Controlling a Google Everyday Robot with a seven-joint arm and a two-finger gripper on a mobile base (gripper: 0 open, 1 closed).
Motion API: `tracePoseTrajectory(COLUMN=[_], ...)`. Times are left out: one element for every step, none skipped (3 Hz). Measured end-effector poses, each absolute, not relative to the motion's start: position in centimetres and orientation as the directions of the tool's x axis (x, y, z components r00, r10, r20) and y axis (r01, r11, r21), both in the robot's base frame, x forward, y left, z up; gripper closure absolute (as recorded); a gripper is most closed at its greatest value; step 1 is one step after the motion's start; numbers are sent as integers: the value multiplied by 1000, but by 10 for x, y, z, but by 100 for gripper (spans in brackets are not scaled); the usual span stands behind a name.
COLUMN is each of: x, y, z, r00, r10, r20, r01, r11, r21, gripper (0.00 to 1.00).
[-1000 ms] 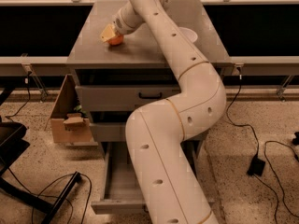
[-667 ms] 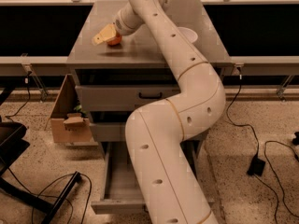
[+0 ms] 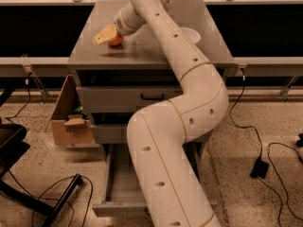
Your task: Pick orange from bottom drawer and place on counter
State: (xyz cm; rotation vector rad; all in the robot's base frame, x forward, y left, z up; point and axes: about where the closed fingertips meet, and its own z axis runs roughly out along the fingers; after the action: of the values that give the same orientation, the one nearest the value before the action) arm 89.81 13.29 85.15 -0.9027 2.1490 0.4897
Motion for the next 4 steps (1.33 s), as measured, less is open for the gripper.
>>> tracePoseTrajectory(x=[888,867,843,825], y=[126,100,70,27], z=[889,962,1029,1010], r00=[-435,-378,-354,-475], r10=[-463,-467,-454,-448], r20=[-772,-799,-818,-757], r01=[-747,-740,-692,-607], r11=[664,672,715,790], r21=[22,-43,-98,-86], gripper=[0,0,0,0])
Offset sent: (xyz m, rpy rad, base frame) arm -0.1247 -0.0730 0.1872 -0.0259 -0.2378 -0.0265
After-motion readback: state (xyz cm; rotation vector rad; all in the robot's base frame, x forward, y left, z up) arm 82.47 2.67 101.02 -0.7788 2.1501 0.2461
